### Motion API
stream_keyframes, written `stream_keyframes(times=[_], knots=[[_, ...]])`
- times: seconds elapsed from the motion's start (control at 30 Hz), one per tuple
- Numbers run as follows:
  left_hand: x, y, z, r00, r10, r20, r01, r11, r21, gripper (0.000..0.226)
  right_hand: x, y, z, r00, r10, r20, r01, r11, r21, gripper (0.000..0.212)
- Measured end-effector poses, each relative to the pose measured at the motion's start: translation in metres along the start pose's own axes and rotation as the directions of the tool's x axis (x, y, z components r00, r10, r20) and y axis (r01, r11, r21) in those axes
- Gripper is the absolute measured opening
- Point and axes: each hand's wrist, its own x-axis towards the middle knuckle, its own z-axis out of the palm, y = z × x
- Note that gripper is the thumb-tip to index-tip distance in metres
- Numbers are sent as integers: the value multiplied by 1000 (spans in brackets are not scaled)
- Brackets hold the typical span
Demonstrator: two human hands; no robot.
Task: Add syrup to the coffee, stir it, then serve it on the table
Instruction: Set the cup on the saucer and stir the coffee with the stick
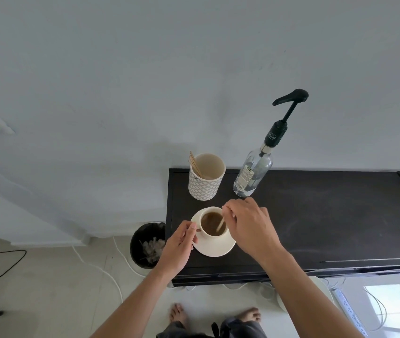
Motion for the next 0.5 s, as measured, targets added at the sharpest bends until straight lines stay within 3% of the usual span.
stream_keyframes(times=[0.1, 0.23, 0.3, 0.4, 0.5], knots=[[-1, 0, 0, 1000, -1, 0, 1, 1000, 10, 37, 2, 3, 0, 996, 48, -70, -52, 997, -56, 29], [-1, 2, -1, 1000, 4, 5, -4, 1000, 11, 34, 1, 3, 0, 999, -30, 39, 22, 980, 197, 23], [-1, 2, -1, 1000, 0, 6, 0, 1000, 4, 34, 1, 4, -1, 999, -25, 21, 22, 993, 117, 23], [-2, 3, 0, 1000, -2, 7, 2, 1000, 0, 35, 1, 5, 0, 991, 56, -120, -61, 997, -39, 24], [-1, 2, -1, 1000, 0, 7, -1, 1000, 5, 35, 1, 3, 3, 994, 21, -105, -20, 1000, 18, 22]])
